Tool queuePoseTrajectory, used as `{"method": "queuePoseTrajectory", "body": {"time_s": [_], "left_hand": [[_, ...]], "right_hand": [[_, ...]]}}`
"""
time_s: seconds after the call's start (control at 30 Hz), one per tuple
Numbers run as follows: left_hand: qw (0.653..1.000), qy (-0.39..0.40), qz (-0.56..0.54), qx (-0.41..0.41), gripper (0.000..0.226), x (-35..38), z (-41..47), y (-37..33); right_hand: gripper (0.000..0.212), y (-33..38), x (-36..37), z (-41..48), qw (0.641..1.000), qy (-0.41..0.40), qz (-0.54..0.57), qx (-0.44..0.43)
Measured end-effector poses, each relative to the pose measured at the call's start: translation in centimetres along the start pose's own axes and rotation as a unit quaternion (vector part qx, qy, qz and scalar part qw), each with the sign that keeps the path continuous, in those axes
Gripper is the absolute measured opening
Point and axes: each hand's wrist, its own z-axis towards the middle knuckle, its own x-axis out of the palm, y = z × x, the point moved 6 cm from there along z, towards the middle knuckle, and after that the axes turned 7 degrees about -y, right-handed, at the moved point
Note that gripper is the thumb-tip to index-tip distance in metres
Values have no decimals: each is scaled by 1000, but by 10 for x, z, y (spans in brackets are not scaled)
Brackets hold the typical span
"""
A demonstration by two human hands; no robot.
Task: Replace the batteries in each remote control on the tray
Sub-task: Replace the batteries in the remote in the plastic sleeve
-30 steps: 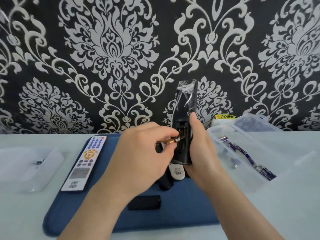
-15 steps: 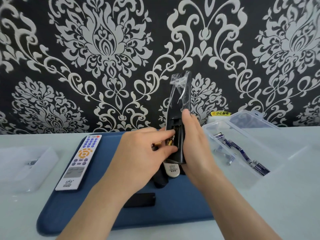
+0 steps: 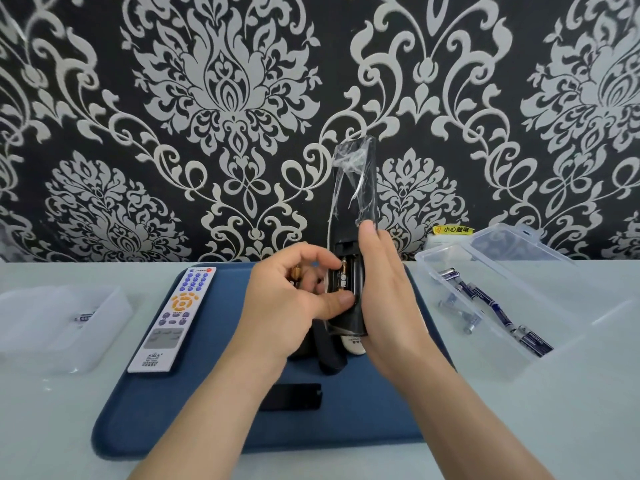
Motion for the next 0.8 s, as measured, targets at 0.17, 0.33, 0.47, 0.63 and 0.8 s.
{"method": "queuePoseTrajectory", "body": {"time_s": [0.17,0.33,0.47,0.63,0.8], "left_hand": [[996,-34,-63,-49,38,4,-2,10],[991,-82,-88,-54,30,4,-5,12],[983,-97,-124,-93,21,4,-5,16],[985,-83,-120,-95,21,4,-5,13],[995,-97,-3,22,18,-2,-2,6]], "right_hand": [[21,0,-1,-4,1000,-2,-22,7],[16,-3,4,-5,1000,4,0,15],[80,-7,5,0,999,23,-9,28],[85,-13,1,3,999,5,-21,40],[55,-17,6,-3,998,23,7,52]]}}
